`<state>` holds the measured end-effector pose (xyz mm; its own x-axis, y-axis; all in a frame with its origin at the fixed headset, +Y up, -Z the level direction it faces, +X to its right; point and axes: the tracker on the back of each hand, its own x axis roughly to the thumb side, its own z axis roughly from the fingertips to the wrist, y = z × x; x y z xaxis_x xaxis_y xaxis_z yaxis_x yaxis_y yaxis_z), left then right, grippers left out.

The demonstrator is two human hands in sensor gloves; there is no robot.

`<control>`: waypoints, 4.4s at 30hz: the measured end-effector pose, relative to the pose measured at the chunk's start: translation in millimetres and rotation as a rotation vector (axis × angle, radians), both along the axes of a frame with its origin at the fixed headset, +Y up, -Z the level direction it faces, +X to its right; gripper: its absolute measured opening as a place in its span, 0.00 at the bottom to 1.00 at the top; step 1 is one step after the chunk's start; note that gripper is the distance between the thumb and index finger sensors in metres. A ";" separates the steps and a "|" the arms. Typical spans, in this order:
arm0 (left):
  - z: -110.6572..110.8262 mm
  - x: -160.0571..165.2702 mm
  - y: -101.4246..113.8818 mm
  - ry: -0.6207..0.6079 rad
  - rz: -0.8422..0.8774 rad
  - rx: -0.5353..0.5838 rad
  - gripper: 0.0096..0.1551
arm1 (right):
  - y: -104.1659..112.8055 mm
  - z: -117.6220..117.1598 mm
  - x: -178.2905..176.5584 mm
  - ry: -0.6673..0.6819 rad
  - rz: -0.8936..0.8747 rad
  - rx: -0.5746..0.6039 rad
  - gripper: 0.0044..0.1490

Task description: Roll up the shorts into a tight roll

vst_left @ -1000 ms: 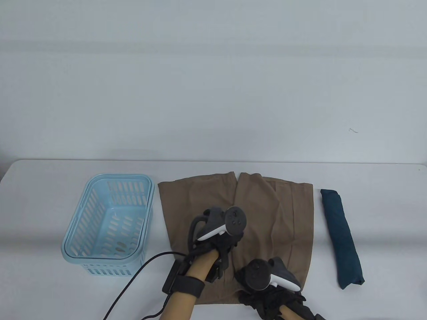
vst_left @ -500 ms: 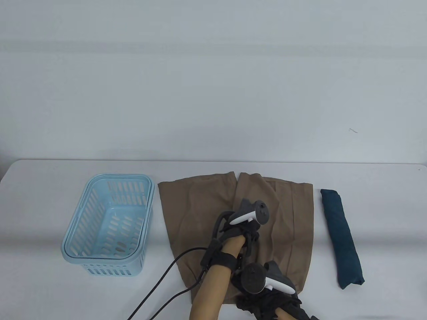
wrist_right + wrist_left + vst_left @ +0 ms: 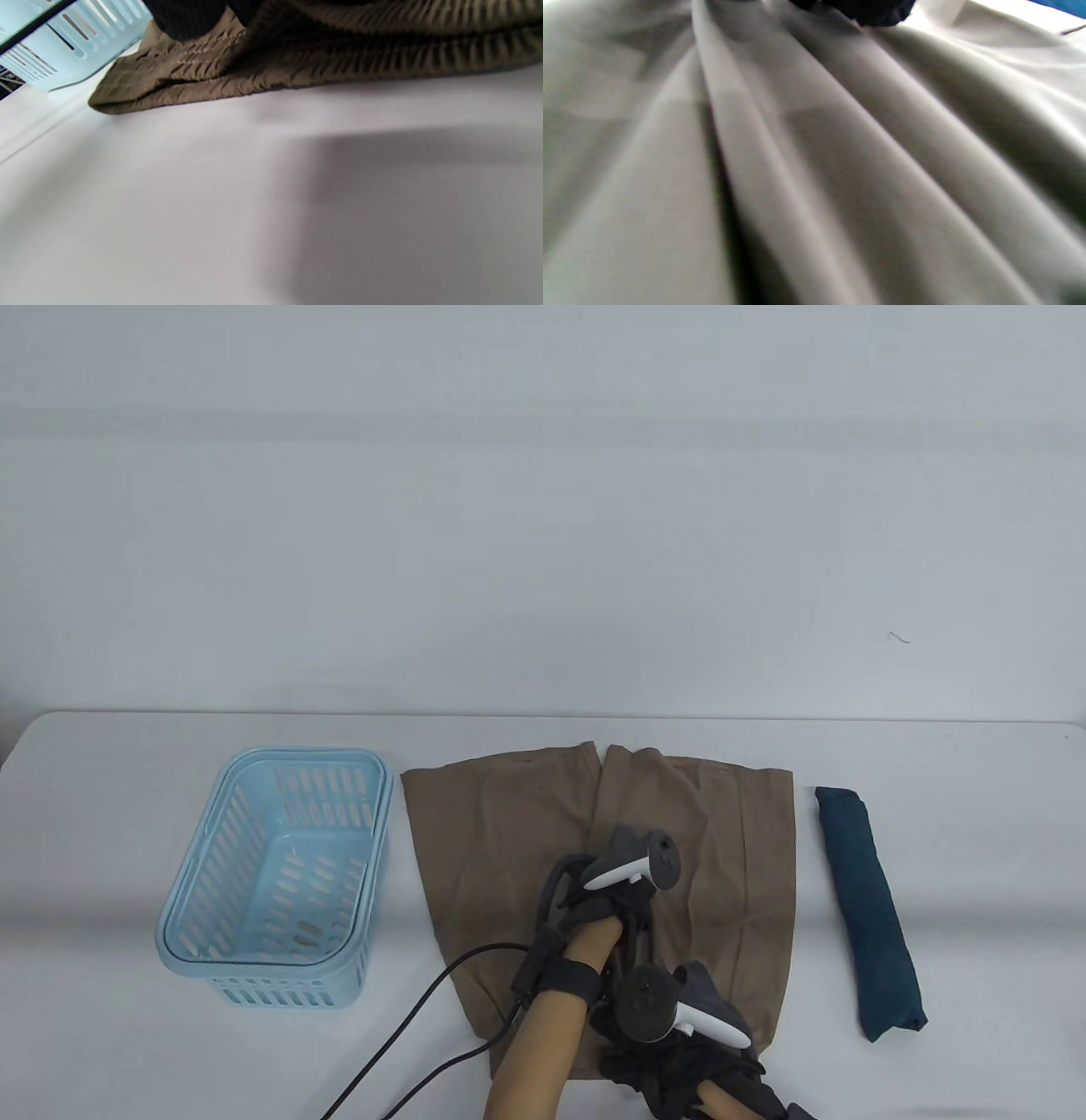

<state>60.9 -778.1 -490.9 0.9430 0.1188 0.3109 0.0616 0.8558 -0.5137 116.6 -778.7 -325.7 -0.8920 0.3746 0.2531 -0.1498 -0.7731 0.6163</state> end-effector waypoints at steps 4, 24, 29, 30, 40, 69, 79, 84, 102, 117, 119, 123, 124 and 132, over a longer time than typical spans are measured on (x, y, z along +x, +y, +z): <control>-1.9 3.0 2.9 0.020 -0.033 0.006 0.30 | 2.6 -2.1 7.2 -0.031 0.003 -0.003 0.37; 11.5 11.3 -5.6 0.017 -0.162 0.201 0.30 | 17.2 -9.6 33.8 -0.220 0.212 0.093 0.31; 15.2 10.9 -7.2 -0.001 -0.204 0.229 0.30 | 15.7 -10.8 39.8 -0.252 0.290 0.114 0.32; 15.7 10.9 -7.4 -0.003 -0.210 0.232 0.30 | 15.2 -11.4 40.9 -0.259 0.299 0.116 0.32; 14.9 6.4 -8.5 0.023 -0.200 0.203 0.31 | 10.1 -16.9 50.2 -0.314 0.390 0.136 0.36; 8.7 -4.0 -8.9 0.098 -0.178 0.146 0.33 | -4.2 -65.0 104.7 -0.501 0.424 0.143 0.38; -7.0 -11.2 -9.3 0.135 -0.183 0.138 0.34 | -2.2 -94.7 113.3 -0.518 0.345 0.110 0.37; -18.3 -15.3 -8.6 0.156 -0.172 0.136 0.34 | -1.6 -109.6 114.2 -0.525 0.318 0.108 0.37; -28.0 -16.6 -2.3 0.147 -0.200 0.061 0.36 | -4.4 -117.6 108.5 -0.487 0.379 0.147 0.38; 6.7 -72.5 26.0 0.051 0.105 0.107 0.37 | 2.8 -123.0 124.3 -0.519 0.239 0.121 0.36; 29.5 -84.1 39.1 -0.010 0.109 0.095 0.38 | 13.2 -121.9 129.8 -0.540 0.215 0.146 0.37; 84.3 -111.9 62.6 -0.105 0.107 0.111 0.37 | 42.8 -101.4 139.5 -0.489 0.081 0.290 0.38; 94.0 -117.0 64.8 -0.119 0.109 0.114 0.35 | 47.3 -95.5 141.4 -0.467 0.069 0.310 0.38; 175.8 -151.8 46.6 -0.172 0.001 0.069 0.41 | 36.4 -46.6 150.4 -0.262 0.329 0.138 0.48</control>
<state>-90.9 -731.6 -315.1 0.8753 0.0921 0.4748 0.1428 0.8887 -0.4358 266.9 -742.3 -372.4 -0.9988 0.0382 0.0304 -0.0191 -0.8783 0.4778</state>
